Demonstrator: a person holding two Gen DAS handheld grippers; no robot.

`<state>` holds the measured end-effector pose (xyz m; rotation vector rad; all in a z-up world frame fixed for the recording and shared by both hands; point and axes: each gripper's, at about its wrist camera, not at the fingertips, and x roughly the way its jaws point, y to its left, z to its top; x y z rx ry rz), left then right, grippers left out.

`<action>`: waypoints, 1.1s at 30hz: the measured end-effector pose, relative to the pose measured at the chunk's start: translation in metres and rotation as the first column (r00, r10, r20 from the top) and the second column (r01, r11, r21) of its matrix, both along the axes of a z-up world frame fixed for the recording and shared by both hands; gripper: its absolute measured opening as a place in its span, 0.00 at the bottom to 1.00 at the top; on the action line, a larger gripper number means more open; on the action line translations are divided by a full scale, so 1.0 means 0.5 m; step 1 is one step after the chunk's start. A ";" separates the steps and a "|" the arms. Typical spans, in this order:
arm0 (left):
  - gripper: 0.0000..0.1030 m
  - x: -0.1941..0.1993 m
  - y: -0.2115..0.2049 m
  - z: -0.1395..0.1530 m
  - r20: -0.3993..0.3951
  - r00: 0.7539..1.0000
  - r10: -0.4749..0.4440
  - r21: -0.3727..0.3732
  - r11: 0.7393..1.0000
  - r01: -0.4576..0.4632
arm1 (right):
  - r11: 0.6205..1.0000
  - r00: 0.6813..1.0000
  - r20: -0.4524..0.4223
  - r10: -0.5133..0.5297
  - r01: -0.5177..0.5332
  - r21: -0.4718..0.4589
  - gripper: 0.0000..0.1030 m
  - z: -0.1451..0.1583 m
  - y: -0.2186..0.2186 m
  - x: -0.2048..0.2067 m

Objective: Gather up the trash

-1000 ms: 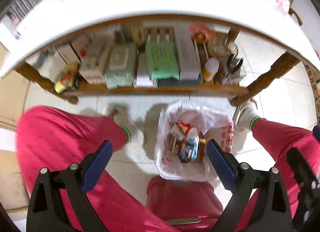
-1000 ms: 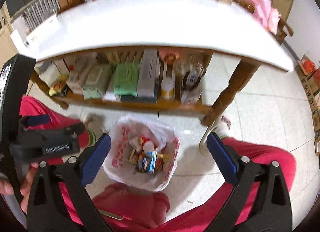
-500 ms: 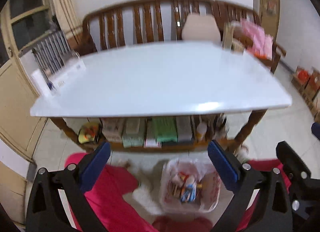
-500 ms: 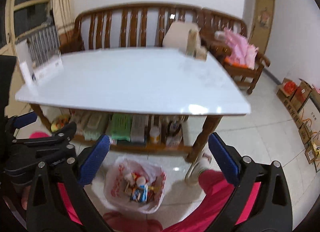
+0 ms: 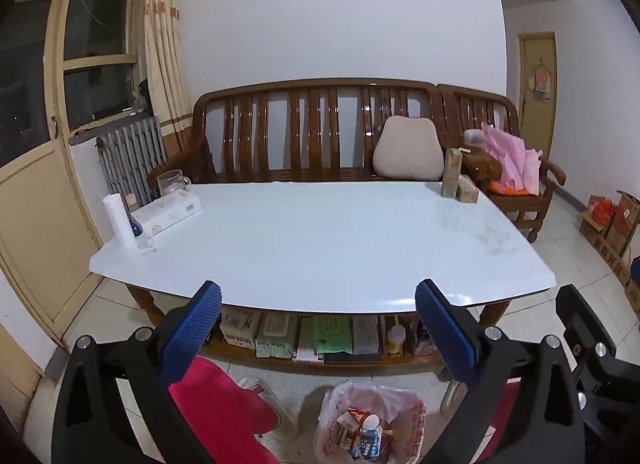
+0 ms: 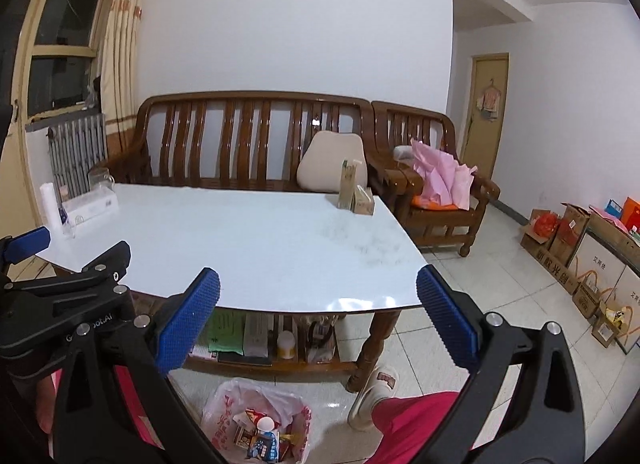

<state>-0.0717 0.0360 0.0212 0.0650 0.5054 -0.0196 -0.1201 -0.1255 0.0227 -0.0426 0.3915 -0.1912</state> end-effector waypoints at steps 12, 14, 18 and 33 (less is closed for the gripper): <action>0.92 -0.010 0.016 0.004 -0.013 1.000 -0.004 -0.034 0.999 0.004 | 1.000 1.000 0.009 0.006 -0.006 0.006 0.93 0.008 0.001 -0.008; 0.92 -0.008 0.018 0.001 -0.023 1.000 -0.005 -0.037 0.999 0.004 | 1.000 1.000 0.008 0.005 -0.005 0.002 0.93 0.008 0.004 -0.009; 0.92 -0.001 0.019 -0.003 -0.041 0.999 -0.001 -0.035 0.999 -0.001 | 1.000 1.000 0.000 0.006 -0.006 0.001 0.93 0.006 0.010 -0.006; 0.92 0.003 0.019 -0.009 -0.053 0.999 0.014 -0.027 1.000 -0.016 | 1.000 1.000 -0.015 0.015 -0.015 0.014 0.93 0.002 0.009 0.006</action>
